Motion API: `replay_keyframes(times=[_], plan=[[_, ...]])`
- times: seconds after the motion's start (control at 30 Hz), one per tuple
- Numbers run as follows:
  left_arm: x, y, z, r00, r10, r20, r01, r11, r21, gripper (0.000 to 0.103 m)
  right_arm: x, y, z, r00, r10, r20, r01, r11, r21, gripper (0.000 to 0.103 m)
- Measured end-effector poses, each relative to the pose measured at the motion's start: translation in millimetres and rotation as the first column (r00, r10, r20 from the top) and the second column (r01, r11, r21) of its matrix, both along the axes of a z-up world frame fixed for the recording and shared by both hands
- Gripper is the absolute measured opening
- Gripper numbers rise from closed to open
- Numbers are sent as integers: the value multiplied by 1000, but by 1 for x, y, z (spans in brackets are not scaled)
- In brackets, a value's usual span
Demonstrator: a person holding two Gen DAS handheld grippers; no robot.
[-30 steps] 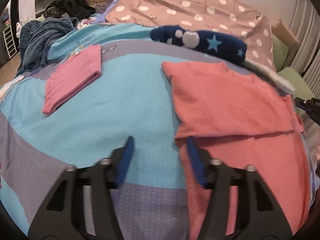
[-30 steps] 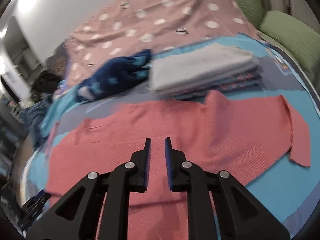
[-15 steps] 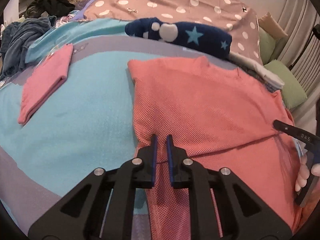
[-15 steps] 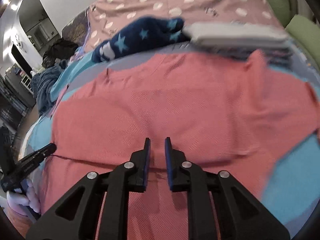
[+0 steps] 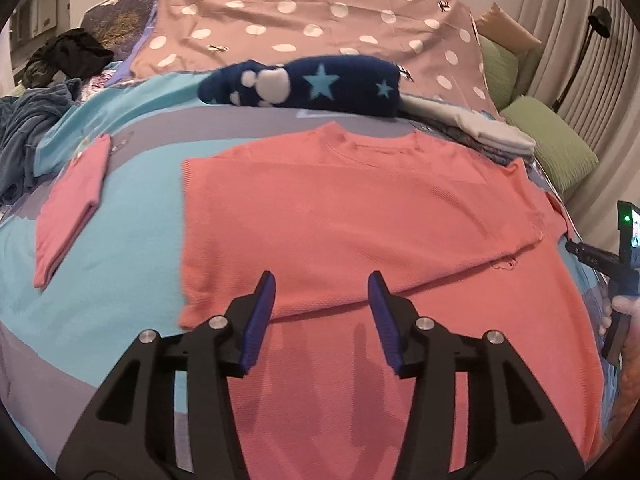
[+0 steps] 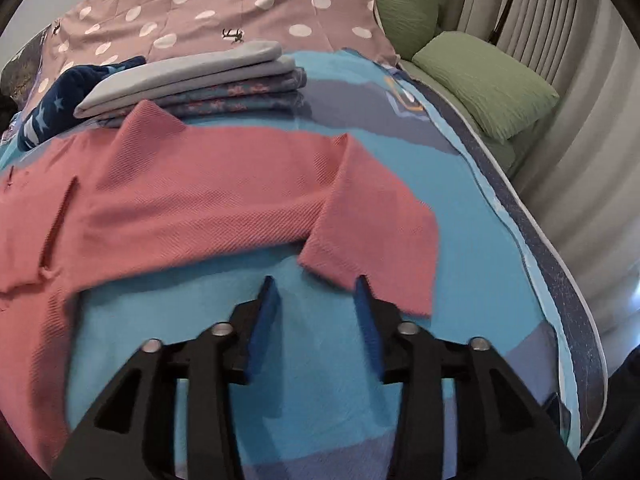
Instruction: Fold small clothes
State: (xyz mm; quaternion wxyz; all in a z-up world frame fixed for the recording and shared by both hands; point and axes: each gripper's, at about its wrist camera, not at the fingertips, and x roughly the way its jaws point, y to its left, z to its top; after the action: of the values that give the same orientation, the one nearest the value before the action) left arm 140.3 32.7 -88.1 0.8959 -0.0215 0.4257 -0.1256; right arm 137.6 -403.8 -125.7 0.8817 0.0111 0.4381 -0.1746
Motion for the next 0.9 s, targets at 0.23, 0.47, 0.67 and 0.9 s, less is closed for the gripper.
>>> replay_keyframes(times=[0.23, 0.47, 0.67, 0.9], plan=[[2, -5, -1, 1000, -2, -4, 2, 1000, 25, 53, 15, -34, -3, 999, -33, -5, 33, 999, 13, 3], [7, -2, -3, 1000, 6, -14, -5, 1000, 12, 54, -15, -49, 47, 980, -48, 195, -44, 895, 443, 3], [4, -18, 1, 997, -72, 0, 72, 995, -71, 54, -3, 18, 88, 943, 123, 308, -302, 705, 642, 3], [-1, -32, 2, 978, -209, 6, 206, 960, -190, 59, 39, 134, 84, 887, 353, 298, -449, 509, 735, 4]])
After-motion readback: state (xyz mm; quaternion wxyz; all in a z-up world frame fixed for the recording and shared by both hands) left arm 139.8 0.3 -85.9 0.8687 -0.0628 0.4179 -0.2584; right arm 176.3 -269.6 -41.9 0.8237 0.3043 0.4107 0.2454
